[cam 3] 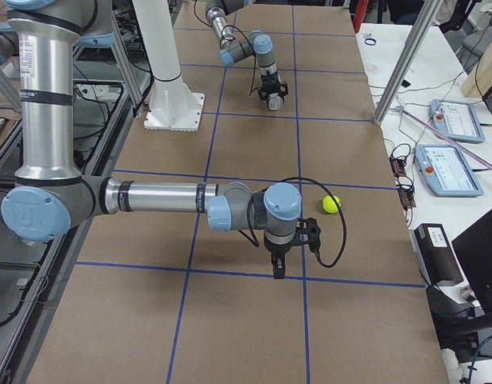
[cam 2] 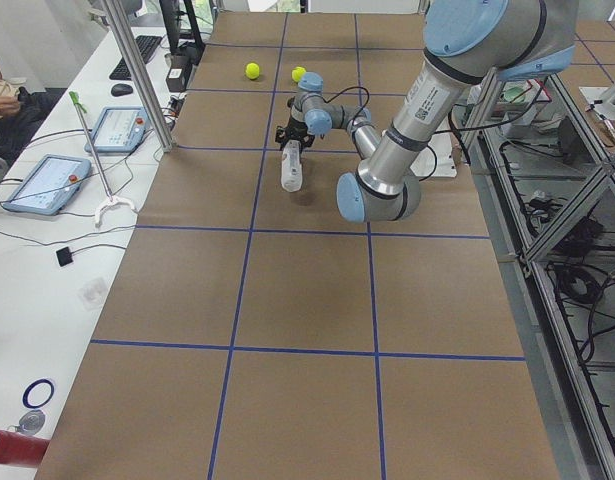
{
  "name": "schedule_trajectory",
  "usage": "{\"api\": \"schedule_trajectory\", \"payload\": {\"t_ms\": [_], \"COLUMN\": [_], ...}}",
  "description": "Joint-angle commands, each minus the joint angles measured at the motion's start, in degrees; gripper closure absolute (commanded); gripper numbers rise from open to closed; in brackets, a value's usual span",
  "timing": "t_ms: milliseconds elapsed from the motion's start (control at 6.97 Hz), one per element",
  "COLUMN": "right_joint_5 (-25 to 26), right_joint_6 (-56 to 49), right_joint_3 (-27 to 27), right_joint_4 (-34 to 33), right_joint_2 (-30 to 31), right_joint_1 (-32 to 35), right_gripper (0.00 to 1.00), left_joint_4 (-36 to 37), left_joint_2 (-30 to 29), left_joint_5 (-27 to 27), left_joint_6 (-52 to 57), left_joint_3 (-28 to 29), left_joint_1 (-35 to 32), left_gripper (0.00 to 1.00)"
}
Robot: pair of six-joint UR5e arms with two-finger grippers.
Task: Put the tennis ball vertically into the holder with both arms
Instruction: 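Close the left gripper around the can's open end, then lift and rotate the can upright with the left gripper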
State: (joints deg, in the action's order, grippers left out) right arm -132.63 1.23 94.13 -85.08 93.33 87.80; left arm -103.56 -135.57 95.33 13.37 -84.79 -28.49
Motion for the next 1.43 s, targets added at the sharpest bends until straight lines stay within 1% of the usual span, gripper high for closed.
{"api": "schedule_trajectory", "payload": {"t_ms": [0, 143, 287, 430, 573, 860, 1004, 1147, 1290], "right_joint_5": [0.0, 0.0, 0.0, 0.0, 0.0, 0.0, 0.0, 0.0, 0.0], "right_joint_6": [0.1, 0.0, 0.0, 0.1, 0.0, 0.1, 0.0, 0.1, 0.0], "right_joint_3": [0.0, 0.0, 0.0, 0.0, 0.0, 0.0, 0.2, 0.4, 0.4], "right_joint_4": [0.1, 0.0, 0.0, 0.0, 0.0, 0.0, 0.0, 0.0, 0.0], "right_joint_2": [-0.1, -0.1, -0.1, -0.1, -0.1, -0.1, -0.1, -0.1, -0.2], "right_joint_1": [0.0, 0.0, 0.0, 0.0, 0.0, 0.0, 0.0, 0.0, 0.0], "right_gripper": [0.00, 0.00, 0.00, 0.00, 0.01, 0.00, 0.00, 0.01, 0.00], "left_joint_4": [-5.8, -15.0, -22.1, -30.3, -40.2, -63.0, -72.5, -79.4, -85.3], "left_joint_2": [-0.4, -0.2, -0.3, -0.2, -0.3, -0.3, -0.2, -0.2, -0.3], "left_joint_5": [1.7, 6.2, 7.8, 8.0, 8.1, 8.1, 7.6, 5.1, 1.3], "left_joint_6": [-1.9, -6.4, -10.5, -12.6, -15.0, -20.8, -25.0, -28.3, -28.8], "left_joint_3": [-6.2, -5.9, -5.8, -5.0, -2.1, 6.8, 9.6, 11.4, 13.8], "left_joint_1": [-2.6, -4.5, -5.3, -5.4, -5.4, -5.2, -5.3, -5.3, -5.1], "left_gripper": [0.26, 0.26, 0.26, 0.27, 0.27, 0.28, 0.29, 0.29, 0.29]}}
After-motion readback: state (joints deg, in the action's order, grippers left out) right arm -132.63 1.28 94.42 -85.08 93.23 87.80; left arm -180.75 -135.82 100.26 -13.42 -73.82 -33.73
